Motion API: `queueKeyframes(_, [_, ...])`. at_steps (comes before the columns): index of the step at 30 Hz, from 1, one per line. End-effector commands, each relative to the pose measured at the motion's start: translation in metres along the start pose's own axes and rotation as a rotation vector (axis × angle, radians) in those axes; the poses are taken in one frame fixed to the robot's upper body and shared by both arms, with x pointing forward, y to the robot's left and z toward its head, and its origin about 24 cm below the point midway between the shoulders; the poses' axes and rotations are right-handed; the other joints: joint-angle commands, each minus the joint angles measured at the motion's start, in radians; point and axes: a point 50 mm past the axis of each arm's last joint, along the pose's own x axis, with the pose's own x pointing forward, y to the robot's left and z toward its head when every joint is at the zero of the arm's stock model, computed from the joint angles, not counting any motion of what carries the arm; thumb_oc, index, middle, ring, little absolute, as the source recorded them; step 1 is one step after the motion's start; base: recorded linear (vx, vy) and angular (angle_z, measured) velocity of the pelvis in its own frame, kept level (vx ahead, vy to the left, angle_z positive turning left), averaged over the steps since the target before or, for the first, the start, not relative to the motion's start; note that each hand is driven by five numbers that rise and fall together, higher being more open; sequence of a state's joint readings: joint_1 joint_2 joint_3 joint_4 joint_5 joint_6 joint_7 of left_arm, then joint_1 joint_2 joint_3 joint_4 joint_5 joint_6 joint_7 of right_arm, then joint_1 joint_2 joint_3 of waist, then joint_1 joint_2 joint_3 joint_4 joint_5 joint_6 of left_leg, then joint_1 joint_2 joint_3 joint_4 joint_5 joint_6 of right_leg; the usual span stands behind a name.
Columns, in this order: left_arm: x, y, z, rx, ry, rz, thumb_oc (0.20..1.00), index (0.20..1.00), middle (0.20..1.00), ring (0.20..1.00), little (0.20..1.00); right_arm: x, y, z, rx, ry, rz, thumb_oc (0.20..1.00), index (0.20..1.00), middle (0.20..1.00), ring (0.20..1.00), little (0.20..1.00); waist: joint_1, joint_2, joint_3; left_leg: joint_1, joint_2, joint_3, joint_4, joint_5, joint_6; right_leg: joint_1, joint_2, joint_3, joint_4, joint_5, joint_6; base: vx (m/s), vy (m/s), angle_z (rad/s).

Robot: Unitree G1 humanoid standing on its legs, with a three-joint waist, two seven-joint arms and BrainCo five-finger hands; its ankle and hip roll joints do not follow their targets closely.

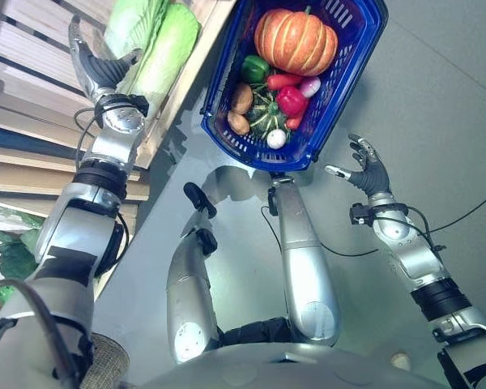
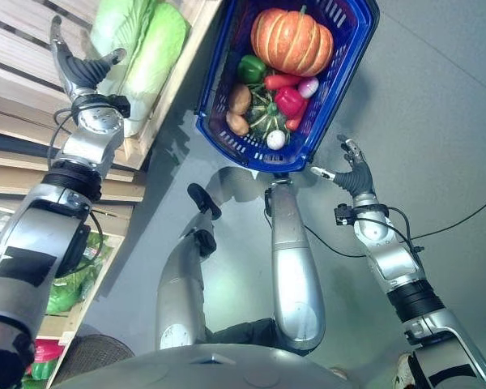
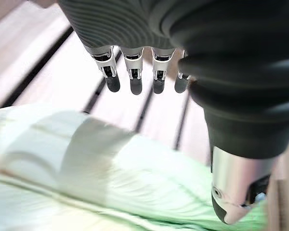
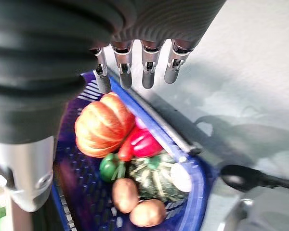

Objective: Pick up fruits and vegetables into the basket

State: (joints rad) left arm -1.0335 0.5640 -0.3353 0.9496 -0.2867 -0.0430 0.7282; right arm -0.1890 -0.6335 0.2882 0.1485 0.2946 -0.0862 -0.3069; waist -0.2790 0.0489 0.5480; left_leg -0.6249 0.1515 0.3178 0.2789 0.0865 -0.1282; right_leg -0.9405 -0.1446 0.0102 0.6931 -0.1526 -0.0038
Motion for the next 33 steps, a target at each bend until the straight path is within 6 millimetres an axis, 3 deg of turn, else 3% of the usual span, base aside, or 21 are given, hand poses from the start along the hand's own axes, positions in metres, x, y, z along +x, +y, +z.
queueKeyframes(1, [0.021, 0.040, -0.017, -0.042, 0.136, 0.131, 1.000, 1.000, 1.000, 1.000, 1.000, -0.008, -0.001, -0.001, 0.025, -0.001, -0.018, 1.000, 1.000, 1.000, 1.000, 1.000, -0.048, -0.017, -0.028, -0.109, 0.005, -0.009, 0.228, -0.171, 0.020, 0.000, 0.043, -0.016, -0.012, -0.040, 0.036, 0.04, 0.080, -0.08])
queueKeyframes(7, [0.024, 0.051, -0.035, 0.010, 0.229, 0.121, 1.000, 1.000, 1.000, 1.000, 1.000, -0.006, -0.004, -0.001, 0.032, 0.013, -0.023, 1.000, 1.000, 1.000, 1.000, 1.000, -0.056, -0.022, -0.028, -0.161, 0.011, -0.015, 0.279, -0.192, 0.025, -0.044, 0.045, 0.002, 0.004, -0.035, 0.037, 0.03, 0.051, -0.02])
queueKeyframes(14, [0.022, 0.048, -0.046, 0.067, 0.276, 0.006, 1.000, 1.000, 1.000, 1.000, 1.000, -0.001, -0.004, -0.003, 0.039, 0.029, -0.013, 1.000, 1.000, 1.000, 1.000, 1.000, -0.059, -0.030, -0.028, -0.214, 0.024, -0.015, 0.325, -0.212, 0.034, -0.089, 0.051, 0.013, 0.015, -0.025, 0.038, 0.01, 0.027, -0.06])
queueKeyframes(26, [0.011, 0.023, -0.060, 0.200, 0.389, -0.371, 1.000, 1.000, 1.000, 1.000, 1.000, 0.010, -0.013, 0.003, 0.017, 0.037, 0.041, 1.000, 1.000, 1.000, 1.000, 1.000, -0.087, -0.015, -0.028, -0.247, 0.032, 0.005, 0.340, -0.221, 0.027, -0.147, 0.051, 0.044, 0.022, -0.005, 0.045, 0.01, 0.071, -0.07])
queueKeyframes(33, [-0.004, 0.010, -0.076, 0.152, 0.542, -0.562, 1.000, 1.000, 1.000, 1.000, 1.000, 0.015, -0.018, 0.011, 0.016, 0.027, 0.056, 1.000, 1.000, 1.000, 1.000, 1.000, -0.103, -0.007, -0.028, -0.232, 0.032, 0.026, 0.327, -0.218, 0.020, -0.151, 0.045, 0.055, 0.005, 0.007, 0.047, 0.00, 0.057, -0.13])
